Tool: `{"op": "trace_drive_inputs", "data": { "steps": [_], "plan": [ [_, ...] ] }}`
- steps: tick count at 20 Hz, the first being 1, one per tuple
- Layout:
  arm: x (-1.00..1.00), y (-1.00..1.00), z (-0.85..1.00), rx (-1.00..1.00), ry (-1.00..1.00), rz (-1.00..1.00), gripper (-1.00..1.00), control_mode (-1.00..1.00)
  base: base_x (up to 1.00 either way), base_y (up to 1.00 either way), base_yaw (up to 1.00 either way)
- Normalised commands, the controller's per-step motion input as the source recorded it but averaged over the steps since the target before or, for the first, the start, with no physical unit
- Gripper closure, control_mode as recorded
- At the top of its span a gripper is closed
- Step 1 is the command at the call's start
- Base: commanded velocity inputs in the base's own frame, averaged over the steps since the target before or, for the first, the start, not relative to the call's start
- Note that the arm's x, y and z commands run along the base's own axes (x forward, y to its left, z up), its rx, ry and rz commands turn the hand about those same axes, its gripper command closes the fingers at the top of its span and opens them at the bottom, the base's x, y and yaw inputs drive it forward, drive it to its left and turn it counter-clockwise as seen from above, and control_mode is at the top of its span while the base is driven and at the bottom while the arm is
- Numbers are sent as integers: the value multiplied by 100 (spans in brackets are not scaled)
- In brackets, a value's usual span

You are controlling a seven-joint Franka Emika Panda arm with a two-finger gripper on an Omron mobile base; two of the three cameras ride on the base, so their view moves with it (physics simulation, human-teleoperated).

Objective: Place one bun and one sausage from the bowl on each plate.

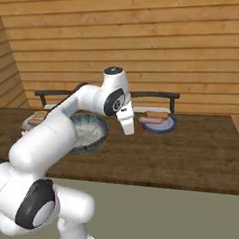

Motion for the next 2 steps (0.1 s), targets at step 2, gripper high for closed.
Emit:
{"op": "trace_drive_inputs", "data": {
  "steps": [2],
  "plan": [
    [-100,54,43,-6,-4,16,-100,-100,0,0,0]
  ]
}}
